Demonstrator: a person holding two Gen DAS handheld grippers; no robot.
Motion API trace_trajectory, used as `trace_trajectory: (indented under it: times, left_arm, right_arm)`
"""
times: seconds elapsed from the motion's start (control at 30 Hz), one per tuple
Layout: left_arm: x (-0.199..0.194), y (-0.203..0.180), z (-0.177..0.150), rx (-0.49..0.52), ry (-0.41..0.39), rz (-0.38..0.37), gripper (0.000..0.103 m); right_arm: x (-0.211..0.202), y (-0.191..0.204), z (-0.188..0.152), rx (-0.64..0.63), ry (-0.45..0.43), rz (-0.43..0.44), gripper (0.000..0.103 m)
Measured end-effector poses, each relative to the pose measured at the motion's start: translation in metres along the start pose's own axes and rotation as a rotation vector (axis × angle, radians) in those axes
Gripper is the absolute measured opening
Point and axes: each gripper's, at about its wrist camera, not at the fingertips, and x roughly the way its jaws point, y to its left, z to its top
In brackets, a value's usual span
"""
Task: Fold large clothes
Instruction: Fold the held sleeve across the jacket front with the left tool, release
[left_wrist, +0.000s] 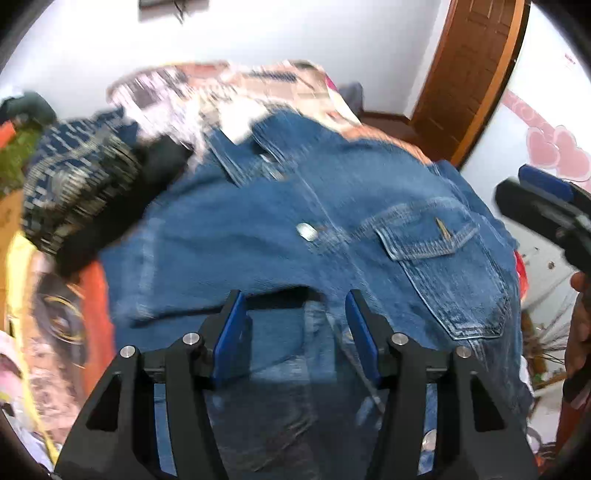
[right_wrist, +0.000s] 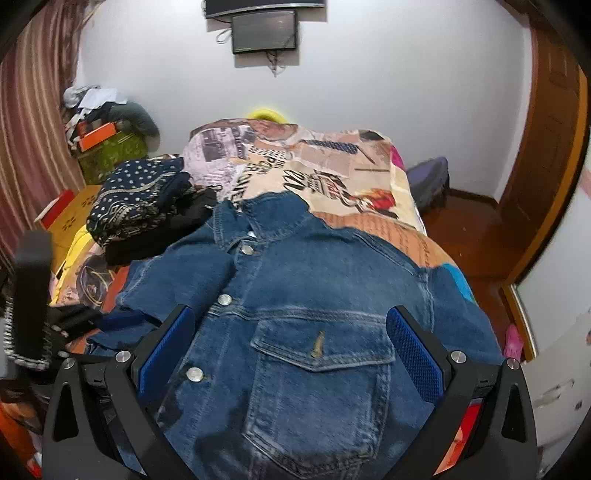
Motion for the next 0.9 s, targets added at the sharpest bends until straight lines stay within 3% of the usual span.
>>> trace_trajectory:
  times: [0.1, 0.2, 0.4, 0.5, 0.63, 0.9]
  left_arm:
    - [-0.031, 0.02, 0.003, -0.023, -0.094, 0.07, 0.069]
    - [-0.056, 0.044, 0.006, -0.053, -0.166, 0.154, 0.073]
    - [-0.083, 0.098, 0.004, -0.117, -0.253, 0.326, 0.084]
    - [-0.088, 0.124, -0.002, -0.15, -0.252, 0.395, 0.084]
    - [-0.091, 0.156, -0.015, -0.217, -0.226, 0.426, 0.084]
    - [-0.082, 0.184, -0.039, -0.301, -0.179, 0.425, 0.084]
  right_arm:
    - [0.001, 0.014, 0.004, -0.035, -0.015, 0.005, 0.103]
    - [0.004, 0.03, 0.011, -0.076, -0.028, 0.016, 0.103]
    - [0.02, 0.063, 0.024, -0.152, -0.026, 0.095, 0.103]
    - [0.033, 0.083, 0.031, -0.201, -0.007, 0.13, 0.103]
    - [0.054, 0.114, 0.036, -0.287, 0.039, 0.191, 0.103]
    - [0.113, 0.181, 0.016, -0.511, 0.223, 0.269, 0.1]
